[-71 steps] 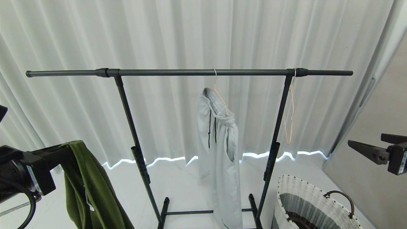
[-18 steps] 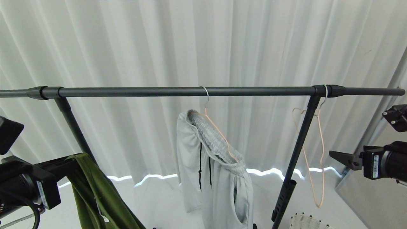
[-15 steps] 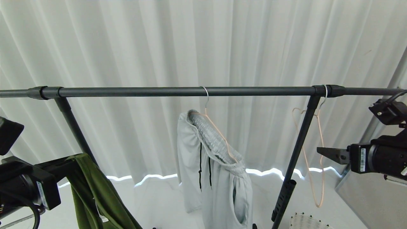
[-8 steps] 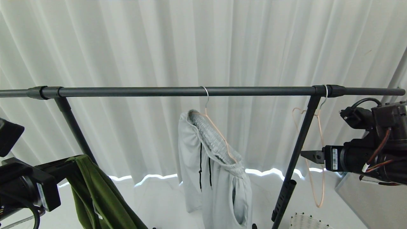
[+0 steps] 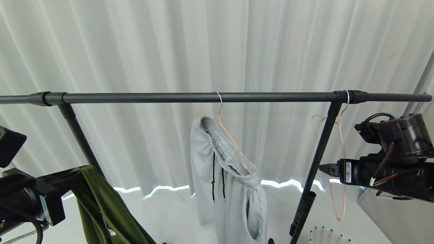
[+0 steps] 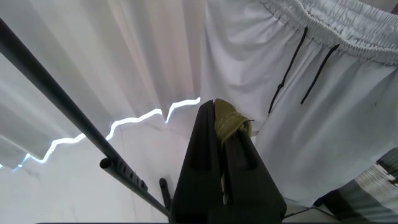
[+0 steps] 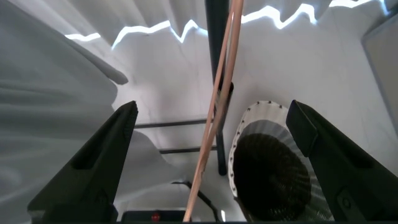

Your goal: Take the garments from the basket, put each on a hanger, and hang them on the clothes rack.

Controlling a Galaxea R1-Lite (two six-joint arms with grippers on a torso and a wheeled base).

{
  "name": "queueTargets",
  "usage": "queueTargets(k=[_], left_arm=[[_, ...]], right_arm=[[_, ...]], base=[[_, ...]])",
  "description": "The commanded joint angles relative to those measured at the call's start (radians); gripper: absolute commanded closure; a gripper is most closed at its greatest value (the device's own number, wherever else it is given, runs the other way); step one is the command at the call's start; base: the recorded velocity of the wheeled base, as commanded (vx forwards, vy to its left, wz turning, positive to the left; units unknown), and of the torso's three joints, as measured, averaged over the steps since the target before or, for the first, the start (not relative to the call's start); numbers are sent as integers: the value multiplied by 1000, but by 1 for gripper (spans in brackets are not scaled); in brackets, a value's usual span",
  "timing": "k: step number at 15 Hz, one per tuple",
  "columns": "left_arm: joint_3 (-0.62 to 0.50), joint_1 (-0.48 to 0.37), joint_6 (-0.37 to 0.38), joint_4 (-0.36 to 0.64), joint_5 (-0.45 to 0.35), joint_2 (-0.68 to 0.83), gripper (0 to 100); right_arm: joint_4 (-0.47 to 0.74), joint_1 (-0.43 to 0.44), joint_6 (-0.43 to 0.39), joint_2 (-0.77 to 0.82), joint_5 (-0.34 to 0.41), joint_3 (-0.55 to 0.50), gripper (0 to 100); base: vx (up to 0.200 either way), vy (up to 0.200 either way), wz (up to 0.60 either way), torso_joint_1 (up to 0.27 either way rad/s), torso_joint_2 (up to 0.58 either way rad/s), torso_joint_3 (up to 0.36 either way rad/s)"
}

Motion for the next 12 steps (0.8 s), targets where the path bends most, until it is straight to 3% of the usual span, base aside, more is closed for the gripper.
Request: queueTargets(k=[1,11,12], left_arm=[[0,0,0,0,0,-1,100],[9,0,14,0,0,1,100],[9,0,14,0,0,1,100]], right_arm=[[-1,-1,1,20,-2,0,0],[-47,-30,-6,37,1,-2,0],[-47,-34,-6,43,1,-3,100]], base=[[0,0,0,0,0,0],[0,0,0,0,0,0],[0,0,0,0,0,0]])
